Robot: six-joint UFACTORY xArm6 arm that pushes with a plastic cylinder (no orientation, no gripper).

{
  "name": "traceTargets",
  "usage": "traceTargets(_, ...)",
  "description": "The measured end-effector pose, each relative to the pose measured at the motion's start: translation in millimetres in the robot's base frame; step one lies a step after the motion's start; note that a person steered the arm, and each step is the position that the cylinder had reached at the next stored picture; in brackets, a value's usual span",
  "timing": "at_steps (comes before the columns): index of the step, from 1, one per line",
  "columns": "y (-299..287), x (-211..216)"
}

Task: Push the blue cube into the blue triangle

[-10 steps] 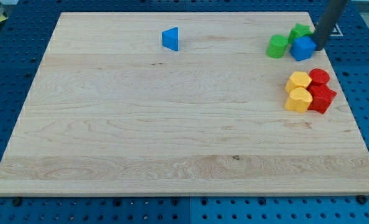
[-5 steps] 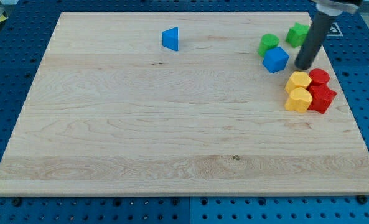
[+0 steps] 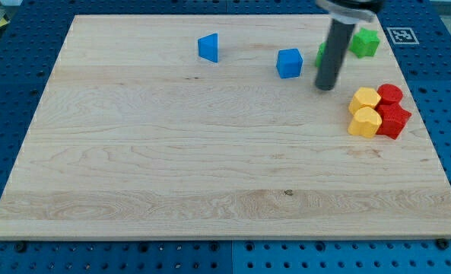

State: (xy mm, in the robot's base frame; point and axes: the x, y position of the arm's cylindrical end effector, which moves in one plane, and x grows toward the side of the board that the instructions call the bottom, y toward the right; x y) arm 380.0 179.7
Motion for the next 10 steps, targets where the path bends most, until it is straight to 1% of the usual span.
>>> traceTargets(1, 5.4, -6.1)
traceTargets(3, -70.1, -40.6)
traceTargets(5, -130.5, -46.5)
traceTargets(6, -106.6, -46.5)
traceTargets(7, -96.9, -59.2)
traceTargets(8, -103.8, -78.2)
traceTargets(9, -136.1, -78.4)
traceTargets(10, -147.0, -78.4)
